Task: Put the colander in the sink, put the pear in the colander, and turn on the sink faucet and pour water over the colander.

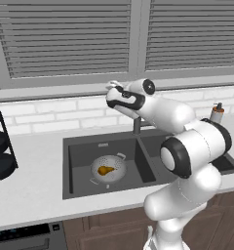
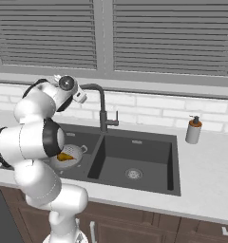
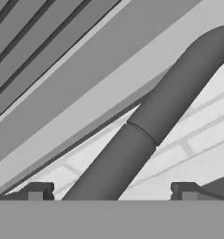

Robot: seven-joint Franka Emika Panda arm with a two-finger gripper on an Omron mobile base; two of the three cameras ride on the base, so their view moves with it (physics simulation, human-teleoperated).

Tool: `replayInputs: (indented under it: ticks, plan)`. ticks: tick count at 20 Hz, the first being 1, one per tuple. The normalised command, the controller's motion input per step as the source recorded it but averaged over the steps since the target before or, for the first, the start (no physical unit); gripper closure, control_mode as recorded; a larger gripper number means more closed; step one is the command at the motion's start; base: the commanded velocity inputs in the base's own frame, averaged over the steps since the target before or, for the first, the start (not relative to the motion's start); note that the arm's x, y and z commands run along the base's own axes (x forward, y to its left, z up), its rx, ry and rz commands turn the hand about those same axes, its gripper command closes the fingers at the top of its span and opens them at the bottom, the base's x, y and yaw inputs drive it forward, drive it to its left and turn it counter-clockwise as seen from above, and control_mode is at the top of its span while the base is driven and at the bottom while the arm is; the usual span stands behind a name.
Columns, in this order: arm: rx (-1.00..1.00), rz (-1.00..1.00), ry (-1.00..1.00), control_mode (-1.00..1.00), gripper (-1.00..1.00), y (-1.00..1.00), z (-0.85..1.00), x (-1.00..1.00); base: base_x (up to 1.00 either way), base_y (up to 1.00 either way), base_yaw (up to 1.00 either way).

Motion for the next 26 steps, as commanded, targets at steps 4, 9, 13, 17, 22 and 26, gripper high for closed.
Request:
replayInputs:
  ticks: [4, 9, 13, 17, 22, 26]
  plan:
    - [0.0, -0.17, 0.0, -1.0, -1.0, 0.0, 0.29, 0.04, 0.0, 0.0, 0.0]
    - [0.06, -0.06, -0.01, -1.0, -1.0, -0.14, 0.62, -0.35, 0.0, 0.0, 0.0]
    - [0.07, 0.0, -0.01, -1.0, -1.0, -0.07, 0.83, -0.4, 0.0, 0.0, 0.0]
    - [0.05, 0.0, 0.04, -1.0, -1.0, -0.51, 0.34, -0.63, 0.0, 0.0, 0.0]
    - [0.01, 0.0, 0.13, -1.0, -1.0, -0.79, 0.19, -0.62, 0.0, 0.0, 0.0]
    - [0.0, 0.01, 0.02, -1.0, -1.0, -0.78, 0.0, -0.53, 0.0, 0.0, 0.0]
